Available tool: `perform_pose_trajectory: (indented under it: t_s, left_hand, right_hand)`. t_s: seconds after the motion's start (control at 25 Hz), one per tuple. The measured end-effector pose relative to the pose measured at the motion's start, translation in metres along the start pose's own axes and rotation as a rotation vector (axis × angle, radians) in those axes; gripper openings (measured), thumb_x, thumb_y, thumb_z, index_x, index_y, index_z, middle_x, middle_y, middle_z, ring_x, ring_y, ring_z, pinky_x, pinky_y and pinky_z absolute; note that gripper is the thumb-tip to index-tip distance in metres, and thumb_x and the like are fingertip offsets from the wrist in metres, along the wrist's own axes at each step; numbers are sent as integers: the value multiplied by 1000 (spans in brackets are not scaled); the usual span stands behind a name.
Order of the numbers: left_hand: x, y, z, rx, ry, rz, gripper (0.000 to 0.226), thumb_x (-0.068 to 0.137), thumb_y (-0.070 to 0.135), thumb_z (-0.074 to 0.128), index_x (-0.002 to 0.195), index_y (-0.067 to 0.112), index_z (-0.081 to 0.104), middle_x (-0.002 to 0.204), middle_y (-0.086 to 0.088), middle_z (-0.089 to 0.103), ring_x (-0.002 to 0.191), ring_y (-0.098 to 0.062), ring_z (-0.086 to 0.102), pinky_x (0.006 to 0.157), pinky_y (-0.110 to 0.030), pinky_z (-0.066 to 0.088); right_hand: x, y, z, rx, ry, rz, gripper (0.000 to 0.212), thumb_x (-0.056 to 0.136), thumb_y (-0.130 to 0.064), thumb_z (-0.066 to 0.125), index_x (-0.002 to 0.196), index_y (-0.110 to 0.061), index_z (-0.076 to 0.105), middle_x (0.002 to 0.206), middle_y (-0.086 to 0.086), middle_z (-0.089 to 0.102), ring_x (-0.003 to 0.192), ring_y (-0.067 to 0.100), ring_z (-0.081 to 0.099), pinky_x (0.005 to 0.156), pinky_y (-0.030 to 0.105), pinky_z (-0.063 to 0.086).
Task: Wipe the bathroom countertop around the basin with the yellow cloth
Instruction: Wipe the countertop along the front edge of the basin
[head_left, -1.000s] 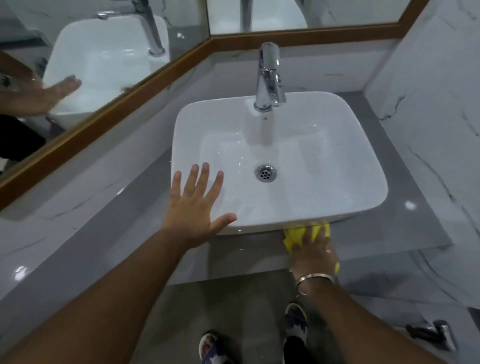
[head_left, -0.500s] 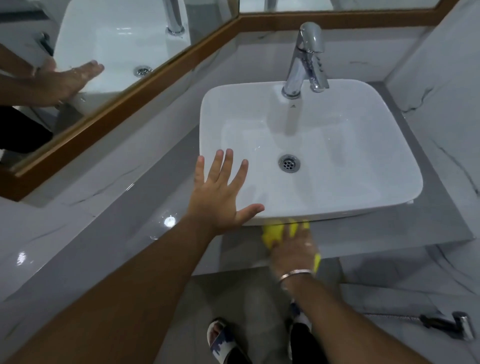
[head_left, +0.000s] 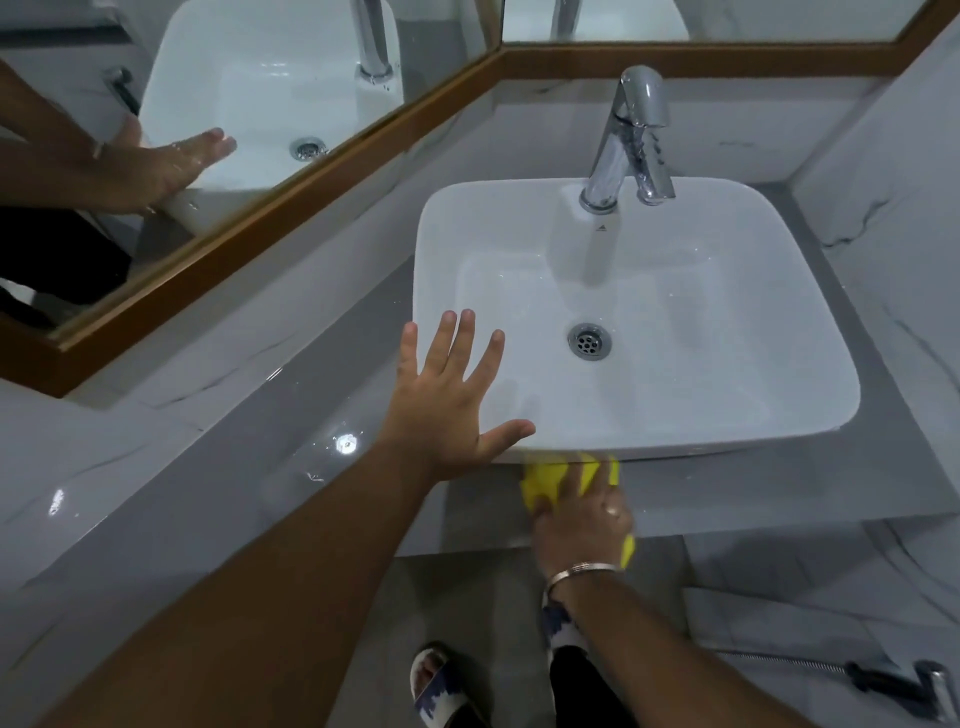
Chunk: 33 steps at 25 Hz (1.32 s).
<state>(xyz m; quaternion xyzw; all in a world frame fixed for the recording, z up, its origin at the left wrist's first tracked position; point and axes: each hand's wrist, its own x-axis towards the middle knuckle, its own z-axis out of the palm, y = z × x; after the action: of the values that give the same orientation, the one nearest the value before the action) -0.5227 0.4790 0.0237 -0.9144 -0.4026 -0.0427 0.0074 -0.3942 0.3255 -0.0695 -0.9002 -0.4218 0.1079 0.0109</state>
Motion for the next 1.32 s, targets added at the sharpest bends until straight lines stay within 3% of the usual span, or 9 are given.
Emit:
perform_pose_trajectory:
  t_s: [0.2,0.48,0.56,0.72,0.88,0.96,1.04,1.2,1.32]
  left_hand:
    - [0,1,-1,12,-30,-6,100,79,87,14,154,21,23,163,-17,15,151,-35,8,116,-64,-2]
    - [2,1,-1,20,-65,-19,97,80,86,14,154,23,23,164,-15,13,151,-35,8,116,-65,1]
    - [1,2,-2,20,-69,-19,97,81,85,15,154,22,25,163,-16,14,151,-35,8,116,-66,2]
    - [0,3,-4,21,-81,-28,98,81,85,13,154,21,22,163,-17,14,151,-35,8,116,-66,2]
    - [0,1,-2,32,-95,-30,97,81,85,16,155,23,21,163,-16,12,151,-35,6,117,-65,-1]
    - [1,2,-1,35,-94,-30,96,81,85,17,154,23,21,164,-15,12,151,-34,6,116,-65,1]
    - [1,4,-1,22,-83,-33,95,81,85,16,154,24,22,164,-15,12,151,-34,6,116,-66,2]
    - [0,2,-2,35,-86,-33,97,81,85,17,155,22,21,163,-16,12,151,-35,5,116,-65,2]
    - [-5,4,-8,5,-57,-88,97,82,84,18,156,22,13,164,-16,6,151,-35,1,117,-64,-2]
  right_hand:
    - [-14,-31,-3,-106,-101,-636,64,73,-56,46,126,-20,56,119,13,65,93,34,65,65,40,52]
    - [40,99,-16,-11,-65,66,65,79,-53,35,128,-14,54,129,20,57,104,40,56,81,43,46]
    - [25,49,-9,133,-124,-2,65,80,-70,33,124,-29,56,125,-1,63,109,28,60,80,32,48]
    - [-13,-12,-14,50,-228,-549,70,67,-59,63,129,-28,55,128,10,62,87,29,65,71,35,53]
    - [34,77,-41,11,-166,-234,34,83,-50,55,106,-27,66,110,1,67,100,28,60,80,28,43]
    - [45,112,-44,36,39,7,45,81,-43,50,114,-15,62,127,18,56,101,39,55,80,39,46]
    - [36,88,-38,63,21,84,55,80,-43,48,123,-10,56,138,20,48,106,40,55,80,40,46]
    - [-3,-11,-20,61,-137,-277,69,75,-53,51,132,-15,49,128,18,57,102,39,57,74,41,49]
    - [-5,-12,-9,-36,-173,-327,72,74,-58,39,135,-19,45,125,19,56,97,40,55,73,45,48]
